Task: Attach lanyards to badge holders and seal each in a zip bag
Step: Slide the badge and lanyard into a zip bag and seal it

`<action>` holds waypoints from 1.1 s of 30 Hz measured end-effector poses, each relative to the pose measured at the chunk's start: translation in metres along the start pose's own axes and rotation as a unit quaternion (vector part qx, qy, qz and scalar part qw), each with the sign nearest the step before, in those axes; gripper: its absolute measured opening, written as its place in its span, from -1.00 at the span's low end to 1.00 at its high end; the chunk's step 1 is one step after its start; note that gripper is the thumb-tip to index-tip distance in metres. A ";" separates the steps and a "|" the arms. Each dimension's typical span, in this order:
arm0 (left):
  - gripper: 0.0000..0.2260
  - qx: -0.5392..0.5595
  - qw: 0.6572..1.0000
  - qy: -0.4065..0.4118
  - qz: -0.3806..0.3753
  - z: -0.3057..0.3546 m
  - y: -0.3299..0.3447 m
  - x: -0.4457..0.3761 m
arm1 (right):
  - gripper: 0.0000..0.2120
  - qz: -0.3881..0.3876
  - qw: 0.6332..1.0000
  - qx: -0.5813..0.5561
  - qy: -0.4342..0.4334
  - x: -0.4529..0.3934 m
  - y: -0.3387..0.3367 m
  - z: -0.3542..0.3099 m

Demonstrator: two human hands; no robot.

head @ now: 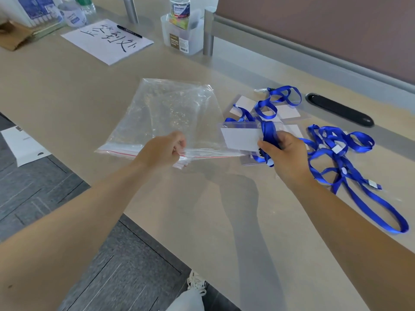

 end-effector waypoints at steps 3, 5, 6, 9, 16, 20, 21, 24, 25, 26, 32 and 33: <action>-0.87 -0.002 1.000 0.010 -0.017 0.008 0.003 -0.002 | -0.64 0.004 1.000 -0.009 -0.007 0.005 -0.005 -0.002; -0.83 0.000 1.000 0.016 -0.016 0.012 0.006 -0.001 | -0.63 0.005 1.000 -0.010 -0.011 0.007 -0.007 -0.004; -0.81 0.000 1.000 0.018 -0.016 0.014 0.007 0.000 | -0.63 0.006 1.000 -0.010 -0.010 0.009 -0.008 -0.004; -0.77 -0.004 1.000 0.022 -0.018 0.021 0.010 0.003 | -0.64 0.006 1.000 -0.001 -0.001 0.010 -0.011 -0.001; -0.72 -0.017 0.996 -0.008 -0.087 0.027 0.016 0.002 | -0.66 0.000 1.000 0.021 0.020 0.014 -0.019 0.001; -0.68 -0.010 0.996 -0.011 -0.092 0.025 0.018 0.004 | -0.65 -0.005 1.000 0.015 0.016 0.015 -0.018 -0.001; -0.67 -0.009 0.996 -0.005 -0.091 0.026 0.018 0.004 | -0.65 -0.008 1.000 0.013 0.015 0.015 -0.017 0.000; -0.62 0.008 0.996 0.017 -0.088 0.026 0.017 0.005 | -0.68 -0.010 1.000 -0.009 0.003 0.017 -0.017 -0.002; -0.60 0.014 0.996 0.020 -0.086 0.026 0.017 0.004 | -0.70 -0.013 1.000 -0.025 -0.003 0.017 -0.017 -0.002; -0.58 0.020 0.996 0.022 -0.084 0.026 0.016 0.004 | -0.73 -0.020 0.999 -0.044 -0.012 0.018 -0.018 -0.004; -0.51 0.055 0.995 0.057 -0.068 0.041 0.017 -0.007 | -0.93 -0.080 0.996 0.019 -0.040 0.019 -0.016 -0.007; -0.51 0.060 0.994 0.066 -0.069 0.045 0.017 -0.010 | -0.95 -0.072 0.995 0.049 -0.040 0.018 -0.017 -0.005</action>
Point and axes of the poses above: each hand's wrist, its own x-axis away from the middle knuckle, its own y-axis out of the palm, z = x × y, the point moved 2 cm from there along -x, towards the middle knuckle, and after that the axes turned 15 degrees about -z, right-handed, at the moved point
